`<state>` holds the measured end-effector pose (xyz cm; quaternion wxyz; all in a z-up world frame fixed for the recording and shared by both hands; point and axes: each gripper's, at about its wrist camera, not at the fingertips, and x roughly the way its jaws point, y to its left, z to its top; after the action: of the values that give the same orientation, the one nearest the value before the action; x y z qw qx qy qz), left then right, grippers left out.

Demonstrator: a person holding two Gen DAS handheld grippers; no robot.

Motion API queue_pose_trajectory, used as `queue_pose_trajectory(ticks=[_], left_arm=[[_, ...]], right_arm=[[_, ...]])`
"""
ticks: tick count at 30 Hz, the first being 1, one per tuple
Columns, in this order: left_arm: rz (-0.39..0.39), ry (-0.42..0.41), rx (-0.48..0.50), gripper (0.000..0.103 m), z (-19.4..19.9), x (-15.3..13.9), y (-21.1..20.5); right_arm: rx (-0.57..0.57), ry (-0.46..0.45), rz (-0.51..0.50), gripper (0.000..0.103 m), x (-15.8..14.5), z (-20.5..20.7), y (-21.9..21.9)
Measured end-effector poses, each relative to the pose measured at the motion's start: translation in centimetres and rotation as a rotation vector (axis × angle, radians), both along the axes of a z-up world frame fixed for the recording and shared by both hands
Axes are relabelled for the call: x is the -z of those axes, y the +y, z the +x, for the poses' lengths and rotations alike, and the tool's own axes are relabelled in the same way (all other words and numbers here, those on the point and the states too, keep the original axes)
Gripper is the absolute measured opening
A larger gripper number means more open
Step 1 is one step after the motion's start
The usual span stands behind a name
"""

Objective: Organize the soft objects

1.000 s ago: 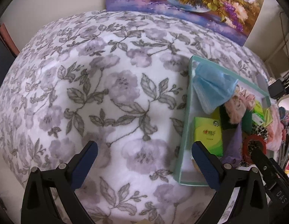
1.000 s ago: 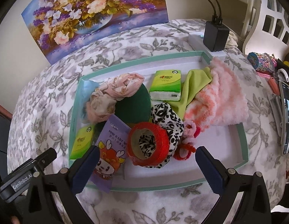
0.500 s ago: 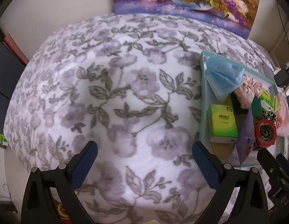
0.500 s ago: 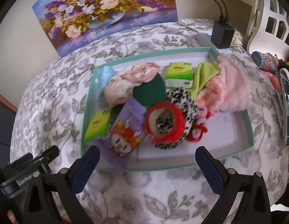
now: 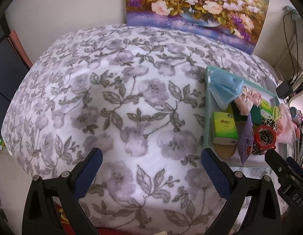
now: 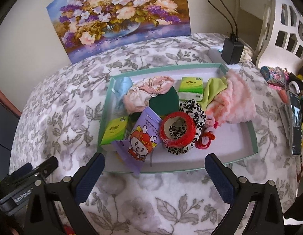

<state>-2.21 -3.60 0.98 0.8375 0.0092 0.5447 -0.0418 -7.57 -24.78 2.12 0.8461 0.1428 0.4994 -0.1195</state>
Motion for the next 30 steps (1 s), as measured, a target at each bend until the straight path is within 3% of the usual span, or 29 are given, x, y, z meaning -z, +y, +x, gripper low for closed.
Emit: queue_pose_trajectory(ticks=[30], left_arm=[[0.053,0.031,-0.006,0.101,0.77,0.69,0.12]], right_arm=[[-0.015,0.031,0.006,0.103,0.98,0.69,-0.21]])
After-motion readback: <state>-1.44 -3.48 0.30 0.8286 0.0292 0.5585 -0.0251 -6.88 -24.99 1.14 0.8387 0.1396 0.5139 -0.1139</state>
